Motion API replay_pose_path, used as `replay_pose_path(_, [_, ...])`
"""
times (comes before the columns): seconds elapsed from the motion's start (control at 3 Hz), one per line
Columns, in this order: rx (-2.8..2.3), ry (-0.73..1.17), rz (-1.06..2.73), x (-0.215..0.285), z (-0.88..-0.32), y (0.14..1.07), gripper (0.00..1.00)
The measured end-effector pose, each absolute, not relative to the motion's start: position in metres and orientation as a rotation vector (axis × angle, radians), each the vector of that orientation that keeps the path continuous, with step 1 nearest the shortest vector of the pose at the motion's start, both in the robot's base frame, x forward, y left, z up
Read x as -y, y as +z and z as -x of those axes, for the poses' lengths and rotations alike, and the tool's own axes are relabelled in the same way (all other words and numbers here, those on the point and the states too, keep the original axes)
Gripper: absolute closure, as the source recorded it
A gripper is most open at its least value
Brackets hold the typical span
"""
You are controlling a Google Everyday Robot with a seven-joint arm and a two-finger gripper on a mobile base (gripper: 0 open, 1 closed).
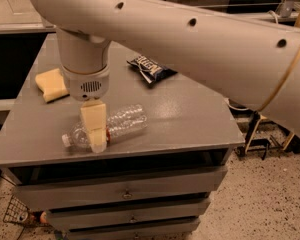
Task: Place water bottle upright
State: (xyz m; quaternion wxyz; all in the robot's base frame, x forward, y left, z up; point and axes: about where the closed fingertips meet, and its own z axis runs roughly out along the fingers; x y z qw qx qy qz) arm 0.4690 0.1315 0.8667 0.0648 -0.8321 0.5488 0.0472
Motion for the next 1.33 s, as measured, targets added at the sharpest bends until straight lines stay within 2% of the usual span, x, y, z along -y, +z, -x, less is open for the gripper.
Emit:
replay_pose_path(0.67, [-1.661,0.199,2.54,-0.151,-0.48,0.832,0.0])
replay_pose_path(1.0, [-1.691,0.204,2.535,-0.147,-0.482,0.824,0.17])
replay_pose_path(1.33, [-1.717,0.191,2.507,-0.139,-0.485,0.826,0.41])
